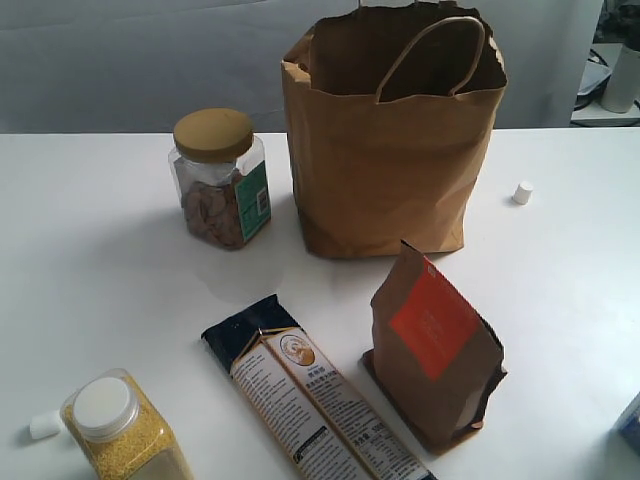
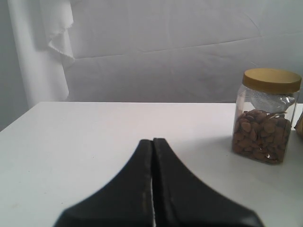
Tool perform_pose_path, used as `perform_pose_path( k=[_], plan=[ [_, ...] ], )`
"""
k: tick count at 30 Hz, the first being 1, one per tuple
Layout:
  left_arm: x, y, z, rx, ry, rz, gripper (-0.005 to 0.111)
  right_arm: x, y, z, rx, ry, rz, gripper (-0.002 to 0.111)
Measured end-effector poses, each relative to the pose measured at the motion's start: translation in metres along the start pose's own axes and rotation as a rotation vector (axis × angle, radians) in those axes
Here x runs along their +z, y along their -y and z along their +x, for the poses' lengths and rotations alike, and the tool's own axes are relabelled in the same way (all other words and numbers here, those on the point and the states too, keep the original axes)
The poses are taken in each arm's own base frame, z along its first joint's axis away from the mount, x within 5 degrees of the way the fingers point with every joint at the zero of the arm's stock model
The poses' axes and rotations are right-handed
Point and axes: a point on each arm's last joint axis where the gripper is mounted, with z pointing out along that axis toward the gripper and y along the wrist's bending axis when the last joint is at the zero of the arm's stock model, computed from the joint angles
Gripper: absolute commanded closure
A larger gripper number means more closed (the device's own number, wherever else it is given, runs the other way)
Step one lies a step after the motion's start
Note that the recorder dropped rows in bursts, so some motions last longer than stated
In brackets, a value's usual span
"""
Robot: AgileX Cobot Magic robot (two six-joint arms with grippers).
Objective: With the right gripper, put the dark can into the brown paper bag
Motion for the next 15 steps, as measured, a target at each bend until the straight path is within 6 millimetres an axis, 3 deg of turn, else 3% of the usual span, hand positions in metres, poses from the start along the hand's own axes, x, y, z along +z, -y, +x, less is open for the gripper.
perform_pose_path(
  k=[9,15],
  plan=[
    [0.000,0.000,0.000,0.000,0.000,0.000,0.107,-0.025,0.000,0.004,0.028,-0.001,0.002,0.108],
    [0.000,0.000,0.000,0.000,0.000,0.000,0.107,-0.028,0.001,0.010,0.030,-0.061,0.013,0.108]
  ],
)
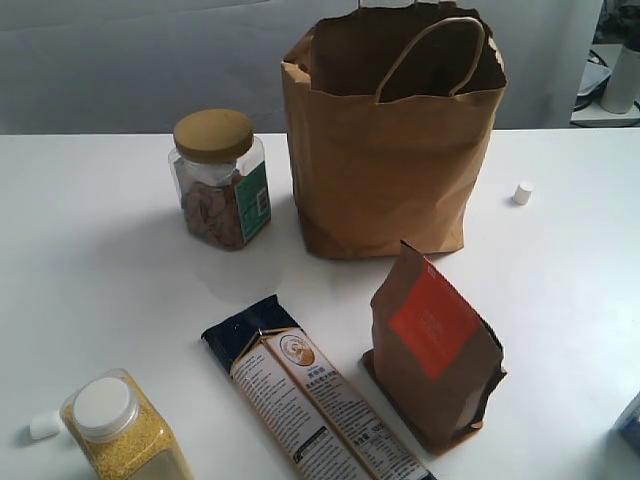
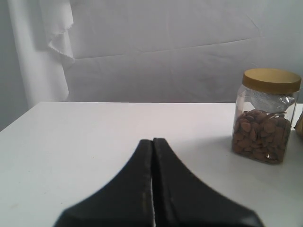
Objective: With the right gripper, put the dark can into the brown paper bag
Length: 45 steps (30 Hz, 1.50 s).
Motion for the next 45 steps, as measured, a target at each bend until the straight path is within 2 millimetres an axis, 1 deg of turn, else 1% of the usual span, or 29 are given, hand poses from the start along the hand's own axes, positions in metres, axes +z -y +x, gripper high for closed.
perform_pose_path(
  k=[45],
  plan=[
    [0.0000,0.0000,0.0000,0.000,0.000,0.000,0.107,0.0000,-0.0001,0.0013,0.016,-0.014,0.004,0.108]
  ],
)
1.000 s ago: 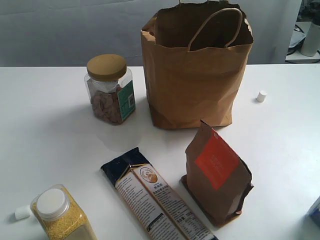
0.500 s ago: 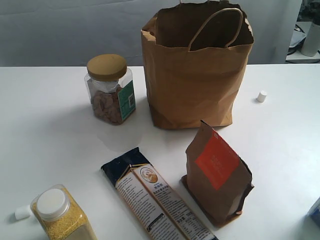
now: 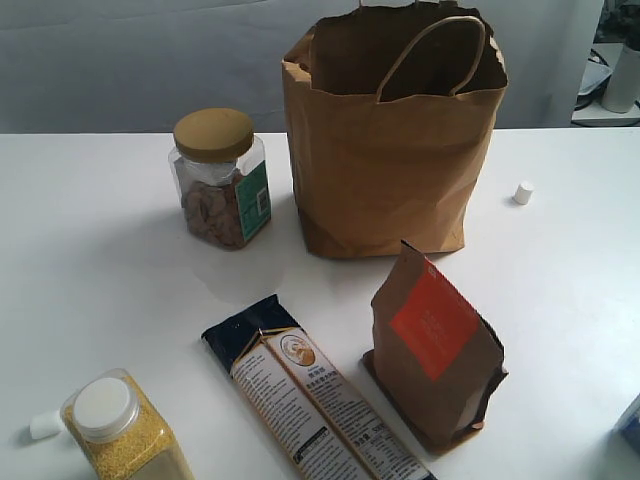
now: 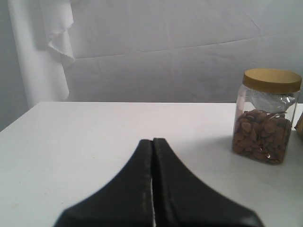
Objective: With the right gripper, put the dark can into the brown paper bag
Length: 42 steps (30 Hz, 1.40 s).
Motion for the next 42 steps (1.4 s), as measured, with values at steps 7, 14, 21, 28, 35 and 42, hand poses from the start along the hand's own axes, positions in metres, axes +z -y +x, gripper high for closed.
perform_pose_path(
  k=[7,14,21,28,35,42],
  plan=[
    [0.0000,0.0000,0.0000,0.000,0.000,0.000,0.107,-0.0001,0.0040,-0.0002,0.000,0.003,0.071,0.108],
    [0.0000,0.0000,0.0000,0.000,0.000,0.000,0.107,-0.0001,0.0039,-0.0002,0.000,0.003,0.070,0.108],
    [0.0000,0.0000,0.0000,0.000,0.000,0.000,0.107,-0.0001,0.0039,-0.0002,0.000,0.003,0.070,0.108],
    [0.0000,0.0000,0.0000,0.000,0.000,0.000,0.107,-0.0001,0.0039,0.0000,0.000,0.001,0.070,0.108],
    [0.0000,0.0000,0.0000,0.000,0.000,0.000,0.107,-0.0001,0.0039,0.0000,0.000,0.001,0.070,0.108],
    [0.0000,0.0000,0.0000,0.000,0.000,0.000,0.107,-0.0001,0.0039,0.0000,0.000,0.001,0.070,0.108]
  ],
)
